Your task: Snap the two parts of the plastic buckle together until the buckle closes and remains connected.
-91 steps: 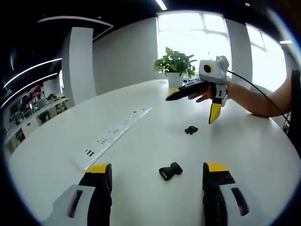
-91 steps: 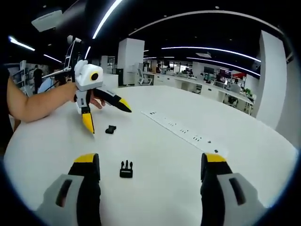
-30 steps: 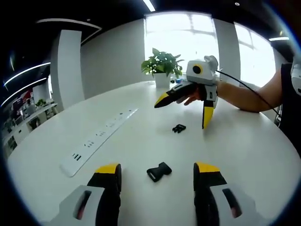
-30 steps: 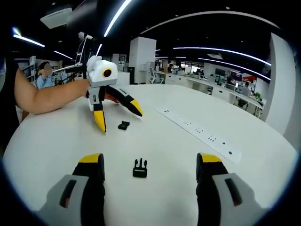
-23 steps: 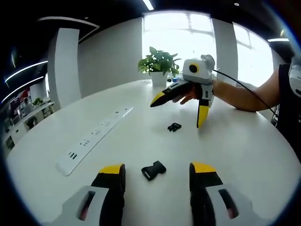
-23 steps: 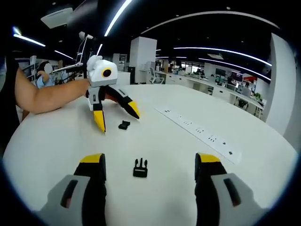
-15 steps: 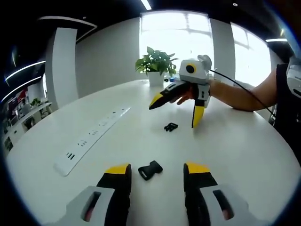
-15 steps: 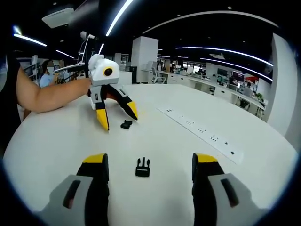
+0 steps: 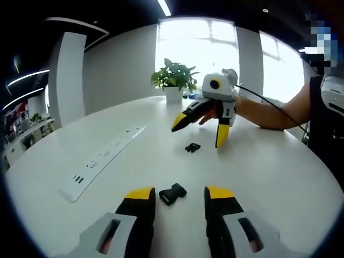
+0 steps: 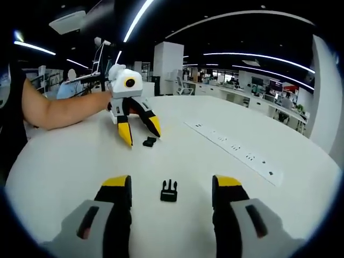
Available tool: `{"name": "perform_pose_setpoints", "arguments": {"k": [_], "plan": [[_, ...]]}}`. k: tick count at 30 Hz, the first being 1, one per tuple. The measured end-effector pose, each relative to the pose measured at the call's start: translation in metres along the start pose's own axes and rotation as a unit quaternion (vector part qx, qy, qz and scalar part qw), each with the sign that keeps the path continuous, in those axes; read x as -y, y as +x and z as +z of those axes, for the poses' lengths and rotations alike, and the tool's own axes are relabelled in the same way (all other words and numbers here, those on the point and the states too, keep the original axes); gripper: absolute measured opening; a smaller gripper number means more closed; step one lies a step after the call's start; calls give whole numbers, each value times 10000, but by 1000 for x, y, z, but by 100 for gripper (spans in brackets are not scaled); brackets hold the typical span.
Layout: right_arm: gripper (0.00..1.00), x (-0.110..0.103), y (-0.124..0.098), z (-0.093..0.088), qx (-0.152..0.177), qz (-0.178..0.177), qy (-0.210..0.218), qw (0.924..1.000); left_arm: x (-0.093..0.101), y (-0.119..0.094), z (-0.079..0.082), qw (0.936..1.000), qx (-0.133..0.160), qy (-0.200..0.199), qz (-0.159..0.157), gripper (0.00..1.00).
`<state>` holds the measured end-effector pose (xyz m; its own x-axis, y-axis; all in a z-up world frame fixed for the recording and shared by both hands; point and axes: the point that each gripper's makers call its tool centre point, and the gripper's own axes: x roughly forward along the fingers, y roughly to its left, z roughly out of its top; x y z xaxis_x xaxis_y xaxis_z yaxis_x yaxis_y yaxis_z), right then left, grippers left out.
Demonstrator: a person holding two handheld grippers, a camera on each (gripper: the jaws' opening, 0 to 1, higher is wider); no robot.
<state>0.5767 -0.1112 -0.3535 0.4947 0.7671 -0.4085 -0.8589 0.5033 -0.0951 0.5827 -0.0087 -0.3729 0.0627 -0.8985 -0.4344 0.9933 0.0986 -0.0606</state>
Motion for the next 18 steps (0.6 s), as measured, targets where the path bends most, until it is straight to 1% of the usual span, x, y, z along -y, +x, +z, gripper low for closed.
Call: {"name": "perform_pose_setpoints", "arguments": {"k": [2, 4, 5, 6, 7, 9, 10, 13, 16, 18], "plan": [[65, -2, 1, 0, 14, 43, 25, 10000, -2, 0, -1, 10000, -11, 18, 33, 36], [61, -4, 2, -2, -61, 30, -50, 10000, -5, 0, -1, 10000, 34, 26, 76, 34], [59, -4, 2, -2, -67, 27, -61, 10000, -5, -1, -1, 10000, 30, 18, 74, 31], [56, -3, 1, -2, -57, -6, -84, 9999, -6, -1, -2, 9999, 31, 35, 93, 31], [51, -1, 0, 0, -14, -54, -84, 9999, -9, -2, 0, 9998, 95, 51, 167, 31], [44, 2, -3, 3, 31, -95, -59, 9999, -10, -4, 0, 9998, 107, 8, 150, 27], [42, 3, -4, 3, 44, -97, -50, 9999, -12, -4, 1, 9997, 122, 30, 190, 26], [39, 1, -3, 5, 92, -26, 41, 9999, -13, -4, 1, 9996, 167, 0, 208, 23], [37, -2, -2, 3, 34, 20, 25, 10000, -14, -4, -2, 9997, 85, 24, 242, 23], [37, -3, -2, 2, 23, 28, 28, 10000, -14, -4, -2, 9997, 85, 32, 238, 23]]}}
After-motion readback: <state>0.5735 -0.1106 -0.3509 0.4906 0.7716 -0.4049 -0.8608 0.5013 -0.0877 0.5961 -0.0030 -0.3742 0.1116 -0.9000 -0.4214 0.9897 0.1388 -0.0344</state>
